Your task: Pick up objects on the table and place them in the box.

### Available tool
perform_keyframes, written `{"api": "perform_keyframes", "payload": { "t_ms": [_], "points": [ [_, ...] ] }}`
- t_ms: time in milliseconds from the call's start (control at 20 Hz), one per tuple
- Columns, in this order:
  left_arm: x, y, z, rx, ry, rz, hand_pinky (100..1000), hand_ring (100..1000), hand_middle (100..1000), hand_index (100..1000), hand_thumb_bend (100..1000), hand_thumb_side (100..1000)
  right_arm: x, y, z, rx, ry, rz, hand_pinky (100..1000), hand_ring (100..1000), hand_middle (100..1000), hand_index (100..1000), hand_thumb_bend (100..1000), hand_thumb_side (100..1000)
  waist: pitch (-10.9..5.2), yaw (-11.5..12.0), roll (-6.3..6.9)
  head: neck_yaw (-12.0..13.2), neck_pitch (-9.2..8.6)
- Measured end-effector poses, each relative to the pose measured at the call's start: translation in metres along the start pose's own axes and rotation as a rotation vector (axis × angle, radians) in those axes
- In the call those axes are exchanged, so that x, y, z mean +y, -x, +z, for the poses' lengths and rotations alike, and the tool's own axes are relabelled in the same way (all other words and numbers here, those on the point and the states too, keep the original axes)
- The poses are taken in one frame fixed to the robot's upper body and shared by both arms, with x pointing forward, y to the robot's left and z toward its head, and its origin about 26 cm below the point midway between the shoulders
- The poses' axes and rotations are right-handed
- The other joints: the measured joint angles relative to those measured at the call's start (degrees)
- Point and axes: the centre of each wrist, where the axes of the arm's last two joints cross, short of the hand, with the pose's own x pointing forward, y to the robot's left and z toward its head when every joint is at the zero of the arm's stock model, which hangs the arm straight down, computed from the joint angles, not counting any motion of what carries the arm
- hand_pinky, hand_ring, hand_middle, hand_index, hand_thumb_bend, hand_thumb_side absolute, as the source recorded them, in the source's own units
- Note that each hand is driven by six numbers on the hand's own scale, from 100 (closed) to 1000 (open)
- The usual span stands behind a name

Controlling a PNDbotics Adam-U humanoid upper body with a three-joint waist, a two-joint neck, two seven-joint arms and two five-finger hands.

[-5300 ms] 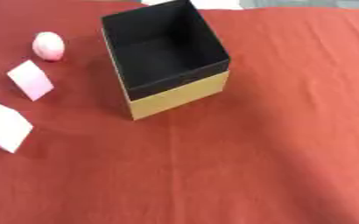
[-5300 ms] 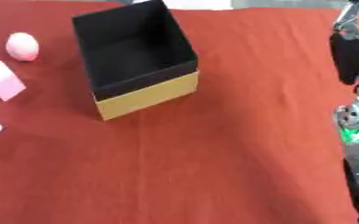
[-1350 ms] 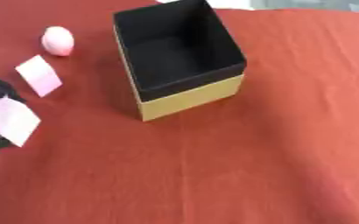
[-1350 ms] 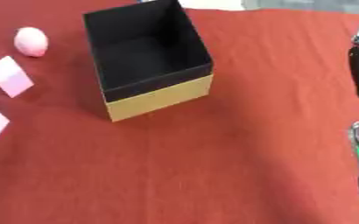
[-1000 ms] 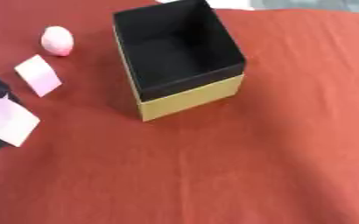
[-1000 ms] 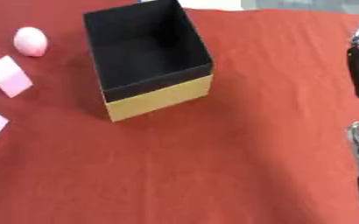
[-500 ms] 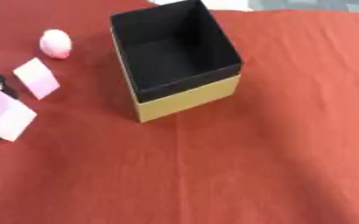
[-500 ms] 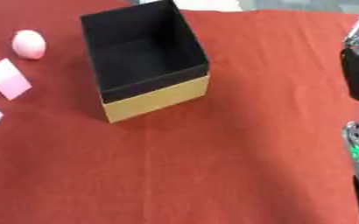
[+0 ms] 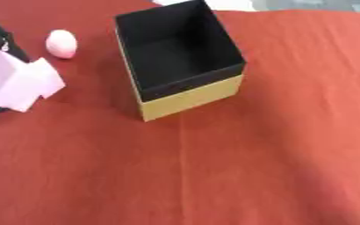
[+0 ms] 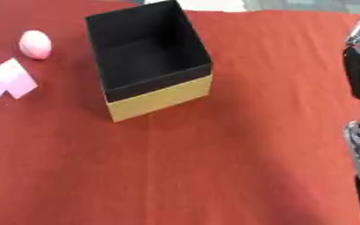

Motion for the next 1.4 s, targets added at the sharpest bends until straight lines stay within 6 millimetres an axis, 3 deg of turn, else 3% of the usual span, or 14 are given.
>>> {"api": "perform_keyframes", "payload": {
  "t_ms": [300, 750, 1050, 1400],
  "points": [
    [0.042, -0.018, -0.046, -0.144, -0.138, 0.034, 437, 552, 554, 738, 100, 198, 0.0, 0.001, 0.0, -0.005, -0.01, 0.003, 814, 742, 772, 879, 100, 686, -0.88, -0.4, 0.2, 0.1, 0.57],
    [0.062, -0.033, -0.122, -0.269, -0.191, 0.139, 427, 546, 555, 739, 100, 221, 0.0, 0.0, -0.002, -0.019, -0.022, -0.005, 814, 743, 773, 879, 100, 685, -1.12, -2.7, 1.01, 1.1, 0.99],
    [0.057, -0.041, -0.168, -0.271, -0.177, 0.168, 438, 553, 559, 743, 100, 197, 0.001, -0.003, -0.004, -0.027, -0.025, -0.018, 814, 744, 773, 880, 100, 685, -1.12, -3.9, 1.03, 2.1, 0.93],
    [0.033, -0.044, -0.206, -0.187, -0.132, 0.07, 452, 561, 563, 742, 113, 196, 0.002, -0.005, -0.006, -0.032, -0.019, -0.029, 814, 743, 772, 880, 100, 685, -0.93, -4.8, 1.0, 3.2, 0.39]
  ]
}}
